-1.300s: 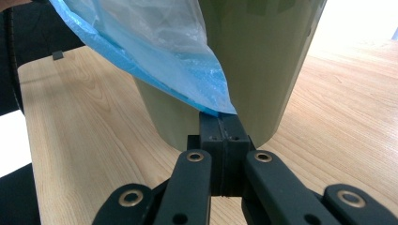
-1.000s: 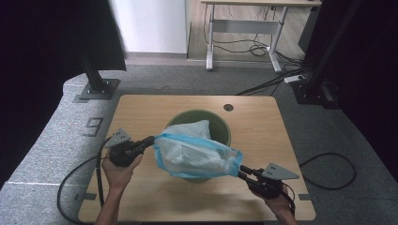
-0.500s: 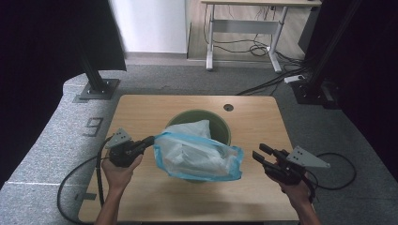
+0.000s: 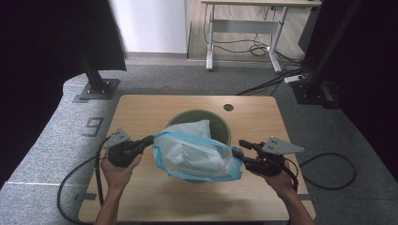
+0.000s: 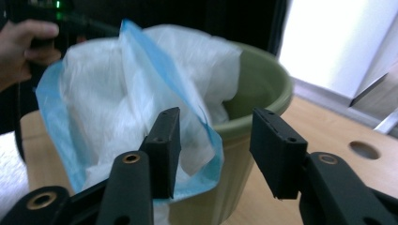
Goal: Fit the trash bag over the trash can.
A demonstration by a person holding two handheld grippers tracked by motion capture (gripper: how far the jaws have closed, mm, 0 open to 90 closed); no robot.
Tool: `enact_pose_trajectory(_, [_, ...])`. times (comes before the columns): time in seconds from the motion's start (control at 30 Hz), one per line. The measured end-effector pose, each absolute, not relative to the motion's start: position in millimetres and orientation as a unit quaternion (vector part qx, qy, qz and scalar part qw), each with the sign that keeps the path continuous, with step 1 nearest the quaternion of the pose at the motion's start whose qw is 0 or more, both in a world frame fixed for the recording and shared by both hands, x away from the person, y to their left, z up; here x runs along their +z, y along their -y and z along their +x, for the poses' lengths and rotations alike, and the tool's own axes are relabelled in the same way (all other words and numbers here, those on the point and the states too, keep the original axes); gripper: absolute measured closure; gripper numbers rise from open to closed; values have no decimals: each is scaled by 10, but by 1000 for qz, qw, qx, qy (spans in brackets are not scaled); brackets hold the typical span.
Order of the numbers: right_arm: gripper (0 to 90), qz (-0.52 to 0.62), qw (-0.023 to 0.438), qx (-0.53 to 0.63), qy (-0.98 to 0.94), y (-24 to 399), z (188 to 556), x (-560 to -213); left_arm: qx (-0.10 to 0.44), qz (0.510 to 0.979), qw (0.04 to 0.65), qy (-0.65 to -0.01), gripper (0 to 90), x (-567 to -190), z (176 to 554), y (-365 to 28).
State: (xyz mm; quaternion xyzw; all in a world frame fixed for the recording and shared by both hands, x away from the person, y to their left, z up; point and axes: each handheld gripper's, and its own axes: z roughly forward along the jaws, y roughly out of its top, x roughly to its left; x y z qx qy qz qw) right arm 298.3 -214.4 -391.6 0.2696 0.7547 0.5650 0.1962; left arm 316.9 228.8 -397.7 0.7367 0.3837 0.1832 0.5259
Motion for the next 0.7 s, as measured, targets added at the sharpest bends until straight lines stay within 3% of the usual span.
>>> enact_pose_trajectory(0.07, [607, 265, 192, 557, -763, 2109, 2994, -3972, 184, 736, 525, -384, 900, -3975, 3174, -2297])
enact_pose_trajectory(0.1, [720, 261, 201, 543, -772, 2077, 3001, -4005, 184, 736, 525, -385, 900, -3971, 3180, -2301])
enact_pose_trajectory(0.13, [720, 261, 201, 543, -772, 2077, 3001, -4005, 184, 736, 525, -385, 900, -3971, 3180, -2301])
enact_pose_trajectory(0.23, [875, 260, 224, 528, -777, 2054, 3033, -3997, 186, 737, 524, -384, 900, -3952, 3205, -2293])
enact_pose_trajectory(0.7, [884, 299, 268, 528, -749, 2086, 3537, -3945, 196, 749, 504, -384, 900, -3827, 3522, -2189])
